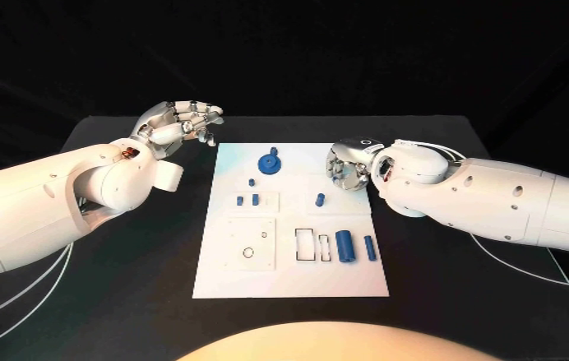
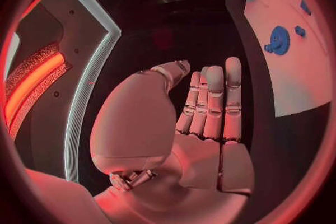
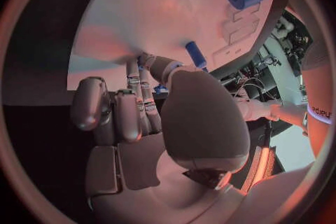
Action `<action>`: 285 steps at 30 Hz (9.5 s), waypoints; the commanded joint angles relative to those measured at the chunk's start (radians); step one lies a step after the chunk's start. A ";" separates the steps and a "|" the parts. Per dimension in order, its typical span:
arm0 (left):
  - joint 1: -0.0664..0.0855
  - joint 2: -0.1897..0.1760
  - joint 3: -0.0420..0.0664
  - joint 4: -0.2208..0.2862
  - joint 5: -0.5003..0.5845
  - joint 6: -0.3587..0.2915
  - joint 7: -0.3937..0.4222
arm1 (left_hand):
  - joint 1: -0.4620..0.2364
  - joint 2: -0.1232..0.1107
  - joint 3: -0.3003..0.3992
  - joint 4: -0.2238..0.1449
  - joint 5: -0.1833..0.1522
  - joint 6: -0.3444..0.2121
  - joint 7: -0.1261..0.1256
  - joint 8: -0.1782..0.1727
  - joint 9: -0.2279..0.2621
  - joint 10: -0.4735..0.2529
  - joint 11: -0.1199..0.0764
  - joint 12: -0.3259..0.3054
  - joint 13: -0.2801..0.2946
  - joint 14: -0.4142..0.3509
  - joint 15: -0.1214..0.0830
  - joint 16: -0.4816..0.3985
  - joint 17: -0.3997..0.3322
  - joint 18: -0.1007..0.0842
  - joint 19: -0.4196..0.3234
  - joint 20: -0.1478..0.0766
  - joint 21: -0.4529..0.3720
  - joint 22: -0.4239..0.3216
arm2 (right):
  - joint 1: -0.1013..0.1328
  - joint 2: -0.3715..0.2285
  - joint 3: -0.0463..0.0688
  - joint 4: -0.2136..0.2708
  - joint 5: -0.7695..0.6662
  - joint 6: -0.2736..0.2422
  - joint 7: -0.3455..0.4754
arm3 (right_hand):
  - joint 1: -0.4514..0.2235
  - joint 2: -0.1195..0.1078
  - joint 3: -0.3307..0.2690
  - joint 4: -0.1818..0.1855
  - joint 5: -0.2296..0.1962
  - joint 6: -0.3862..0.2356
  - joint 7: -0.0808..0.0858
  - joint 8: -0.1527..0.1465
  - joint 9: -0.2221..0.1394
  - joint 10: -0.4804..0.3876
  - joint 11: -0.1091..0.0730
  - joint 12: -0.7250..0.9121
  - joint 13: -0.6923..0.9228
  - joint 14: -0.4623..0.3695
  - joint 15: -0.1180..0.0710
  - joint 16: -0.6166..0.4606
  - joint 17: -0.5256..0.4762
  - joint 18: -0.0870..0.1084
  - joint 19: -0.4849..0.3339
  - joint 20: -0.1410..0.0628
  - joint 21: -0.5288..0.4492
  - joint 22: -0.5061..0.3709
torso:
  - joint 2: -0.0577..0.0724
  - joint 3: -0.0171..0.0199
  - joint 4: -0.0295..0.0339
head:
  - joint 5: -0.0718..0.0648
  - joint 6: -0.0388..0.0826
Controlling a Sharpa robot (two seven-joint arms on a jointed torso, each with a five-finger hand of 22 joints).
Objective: Assemble the parts on the task board
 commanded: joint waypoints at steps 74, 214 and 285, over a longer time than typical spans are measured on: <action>0.000 0.021 0.000 -0.008 -0.046 0.012 -0.002 | 0.029 0.013 0.004 -0.007 0.010 -0.016 0.002 0.009 0.000 -0.001 0.001 0.012 0.000 -0.003 -0.001 0.004 0.002 0.016 0.014 -0.003 -0.002 -0.005 | -0.010 0.021 0.008 0.327 -0.014 -0.134 -0.023 | -0.016 0.034 0.066 -0.049 0.022 0.027 -0.012 0.041 0.051 0.076 -0.018 -0.036 0.007 0.049 -0.019 0.011 -0.027 -0.028 0.034 -0.014 0.082 0.120 | 0.000 -0.0001 -0.0003 | 0.117 -0.002; 0.000 0.032 -0.001 -0.024 -0.077 0.045 -0.004 | 0.020 0.001 -0.007 0.001 0.005 -0.025 0.005 0.014 -0.002 -0.010 0.005 0.021 -0.003 -0.010 0.003 0.003 0.004 0.015 0.011 0.000 -0.009 -0.009 | -0.001 -0.082 -0.004 0.350 0.086 -0.112 -0.069 | -0.095 -0.074 -0.099 -0.009 0.024 -0.151 0.026 -0.093 0.023 -0.133 0.034 -0.125 -0.015 0.021 0.026 -0.015 -0.113 0.002 -0.037 0.026 -0.088 0.063 | -0.002 -0.0025 -0.0031 | 0.155 -0.019; 0.000 0.036 -0.002 -0.031 -0.054 0.037 -0.004 | 0.025 0.011 -0.005 0.003 0.006 -0.022 0.003 0.020 -0.001 -0.008 0.002 0.029 -0.004 -0.009 0.001 0.004 0.005 0.016 0.014 0.000 -0.011 -0.011 | -0.009 -0.075 -0.008 0.235 0.067 -0.009 -0.051 | 0.200 0.041 -0.189 0.221 -0.034 0.001 0.008 -0.072 0.029 -0.079 0.008 0.099 -0.010 0.028 0.005 0.074 -0.090 -0.017 0.030 0.011 -0.015 0.119 | -0.001 -0.0012 -0.0016 | 0.139 -0.023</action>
